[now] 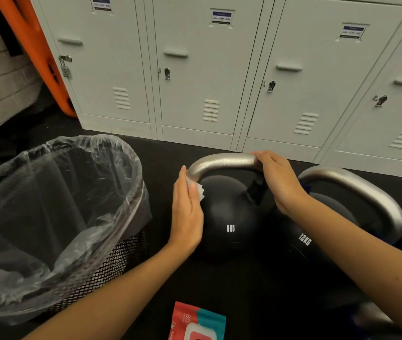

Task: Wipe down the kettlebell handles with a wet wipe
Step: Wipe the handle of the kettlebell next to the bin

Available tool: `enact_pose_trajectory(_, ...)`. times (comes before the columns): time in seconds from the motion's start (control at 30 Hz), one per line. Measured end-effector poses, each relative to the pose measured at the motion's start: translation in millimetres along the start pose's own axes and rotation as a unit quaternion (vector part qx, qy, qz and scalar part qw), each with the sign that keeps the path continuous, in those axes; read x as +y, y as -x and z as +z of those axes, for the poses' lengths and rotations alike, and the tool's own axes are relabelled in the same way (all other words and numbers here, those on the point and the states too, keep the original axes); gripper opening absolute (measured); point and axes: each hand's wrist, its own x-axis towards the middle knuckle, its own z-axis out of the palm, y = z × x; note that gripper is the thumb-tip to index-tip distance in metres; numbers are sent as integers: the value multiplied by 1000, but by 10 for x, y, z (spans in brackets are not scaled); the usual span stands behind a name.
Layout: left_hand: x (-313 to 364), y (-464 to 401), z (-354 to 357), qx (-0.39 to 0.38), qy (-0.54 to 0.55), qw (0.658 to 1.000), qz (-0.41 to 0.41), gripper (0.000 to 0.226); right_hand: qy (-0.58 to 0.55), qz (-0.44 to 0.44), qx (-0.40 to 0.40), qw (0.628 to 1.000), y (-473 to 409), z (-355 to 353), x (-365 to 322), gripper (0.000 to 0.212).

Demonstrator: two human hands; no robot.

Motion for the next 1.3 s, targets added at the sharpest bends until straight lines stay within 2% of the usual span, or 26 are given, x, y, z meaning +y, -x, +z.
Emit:
enact_pose_trajectory(0.1, 78, -83, 29, 9, -115, 989, 91, 51, -45, 16, 22, 999, -41, -64, -31, 26)
enact_pose_trajectory(0.17, 153, -209, 17, 25, -217, 964, 150, 52, -41, 13, 54, 998, -80, -141, -61, 26)
enact_pose_trajectory(0.27, 232, -347, 2, 19, -326, 911, 251, 49, -51, 10, 95, 994, -127, -279, -133, 33)
enact_pose_trajectory(0.4, 374, -452, 101, -1, -465, 815, 346, 48, -81, 24, 101, 991, -171, -402, -210, 33)
enact_pose_trajectory(0.5, 604, -454, 326, -33, -538, 755, 373, 50, -82, 12, 96, 992, -147, -421, -219, 31)
enact_pose_trajectory(0.6, 824, -422, 563, -93, -596, 716, 350, 51, -69, -23, 94, 993, -103, -424, -226, 25)
enact_pose_trajectory(0.67, 900, -409, 714, -144, -641, 678, 330, 54, -62, -41, 95, 993, -77, -430, -243, 22)
enact_pose_trajectory(0.77, 958, -403, 869, -158, -676, 637, 334, 61, -48, -70, 95, 992, -65, -431, -279, 22)
enact_pose_trajectory(0.83, 971, -397, 896, -162, -672, 642, 332, 65, -65, -76, 88, 991, -68, -425, -309, 22)
enact_pose_trajectory(0.87, 984, -388, 879, -162, -660, 657, 326, 68, -79, -74, 85, 990, -68, -423, -324, 22)
enact_pose_trajectory(1.0, 965, -339, 609, -114, -535, 768, 334, 66, -85, -73, 80, 990, -35, -362, -296, 22)
enact_pose_trajectory(1.07, 843, -272, 403, -63, -462, 812, 350, 63, -36, -101, 68, 992, 17, -309, -230, 21)
enact_pose_trajectory(1.17, 571, -118, 92, -27, -405, 864, 296, 66, 87, -179, 3, 980, 120, -183, -148, 21)
enact_pose_trajectory(1.23, 415, -51, -38, -24, -406, 877, 257, 69, 182, -221, -27, 958, 135, -92, -115, 27)
enact_pose_trajectory(1.3, 315, -32, -114, -24, -403, 885, 232, 74, 212, -219, -49, 951, 116, -32, -112, 31)
